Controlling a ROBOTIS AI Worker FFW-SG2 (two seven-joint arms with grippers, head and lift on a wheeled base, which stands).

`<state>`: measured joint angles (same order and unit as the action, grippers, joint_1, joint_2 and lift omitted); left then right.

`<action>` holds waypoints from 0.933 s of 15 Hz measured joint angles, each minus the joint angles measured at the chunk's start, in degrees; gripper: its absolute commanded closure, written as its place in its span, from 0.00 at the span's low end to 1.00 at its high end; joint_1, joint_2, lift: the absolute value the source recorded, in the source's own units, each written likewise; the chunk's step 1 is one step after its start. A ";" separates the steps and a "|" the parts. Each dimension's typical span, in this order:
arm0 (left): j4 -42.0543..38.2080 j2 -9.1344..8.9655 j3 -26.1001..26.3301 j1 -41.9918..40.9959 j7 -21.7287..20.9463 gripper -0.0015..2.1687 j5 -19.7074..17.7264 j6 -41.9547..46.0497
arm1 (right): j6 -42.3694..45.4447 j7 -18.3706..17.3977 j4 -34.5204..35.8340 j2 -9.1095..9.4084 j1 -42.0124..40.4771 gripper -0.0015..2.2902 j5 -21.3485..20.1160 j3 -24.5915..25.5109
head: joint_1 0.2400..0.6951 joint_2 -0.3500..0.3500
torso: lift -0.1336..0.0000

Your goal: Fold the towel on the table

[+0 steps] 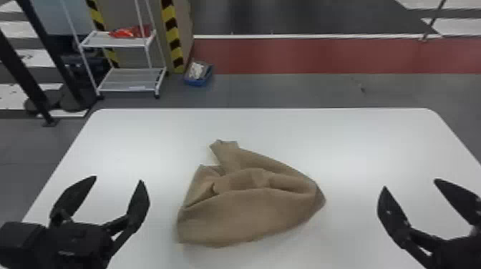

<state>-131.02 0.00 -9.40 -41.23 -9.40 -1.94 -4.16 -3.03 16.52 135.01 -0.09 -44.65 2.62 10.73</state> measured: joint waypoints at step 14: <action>2.14 0.00 -0.05 2.60 0.00 0.07 0.64 -1.73 | -3.25 5.32 -0.90 0.00 2.14 0.05 -10.28 -3.23 | 1.00 0.61 | 0.07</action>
<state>-128.88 0.00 -9.45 -38.64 -9.40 -1.31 -5.89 -6.27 21.84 134.11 -0.09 -42.51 -7.66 7.50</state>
